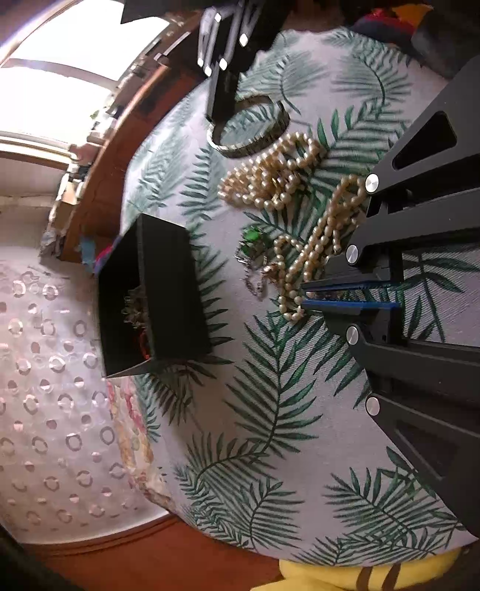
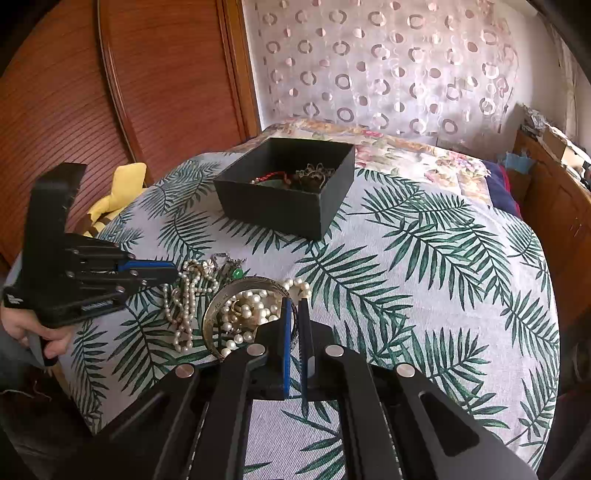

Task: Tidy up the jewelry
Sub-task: 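Lift the pearl necklace with the left tool toward the box while the right tool carries the bangle, then drop the pearl necklace into the box with the left tool while the right tool drops the bangle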

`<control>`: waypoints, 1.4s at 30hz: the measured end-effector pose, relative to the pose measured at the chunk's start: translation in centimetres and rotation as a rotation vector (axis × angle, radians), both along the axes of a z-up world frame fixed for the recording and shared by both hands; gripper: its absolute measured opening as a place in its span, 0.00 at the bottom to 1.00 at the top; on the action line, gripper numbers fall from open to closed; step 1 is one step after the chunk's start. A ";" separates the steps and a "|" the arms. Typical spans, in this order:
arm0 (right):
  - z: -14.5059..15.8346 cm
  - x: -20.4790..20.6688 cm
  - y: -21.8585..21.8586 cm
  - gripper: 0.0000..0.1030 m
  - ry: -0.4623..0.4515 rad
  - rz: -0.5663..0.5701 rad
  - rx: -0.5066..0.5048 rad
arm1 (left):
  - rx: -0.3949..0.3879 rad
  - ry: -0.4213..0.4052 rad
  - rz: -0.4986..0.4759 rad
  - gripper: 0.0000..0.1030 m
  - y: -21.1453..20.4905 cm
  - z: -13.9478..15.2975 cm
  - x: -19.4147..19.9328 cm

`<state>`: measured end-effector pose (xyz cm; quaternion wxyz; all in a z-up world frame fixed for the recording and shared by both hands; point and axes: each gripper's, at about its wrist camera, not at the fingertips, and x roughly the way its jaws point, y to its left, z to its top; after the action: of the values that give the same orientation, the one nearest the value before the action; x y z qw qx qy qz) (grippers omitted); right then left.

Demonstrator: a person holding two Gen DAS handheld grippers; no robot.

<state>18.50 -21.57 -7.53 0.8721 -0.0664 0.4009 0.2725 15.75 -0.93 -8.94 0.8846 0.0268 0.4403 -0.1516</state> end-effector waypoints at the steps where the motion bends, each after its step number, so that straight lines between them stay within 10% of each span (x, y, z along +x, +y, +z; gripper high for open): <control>1: 0.0 0.0 0.1 0.04 -0.002 0.001 0.000 | -0.007 -0.012 0.002 0.03 0.1 0.6 -0.1; 42: 8.9 2.1 2.9 0.04 -0.211 0.059 0.059 | -0.084 -0.453 -0.019 0.03 0.2 20.7 1.7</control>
<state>20.60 -18.63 1.34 0.9026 -0.0808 0.2966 0.3013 17.47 -0.77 11.77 0.9597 0.0275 0.2237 -0.1680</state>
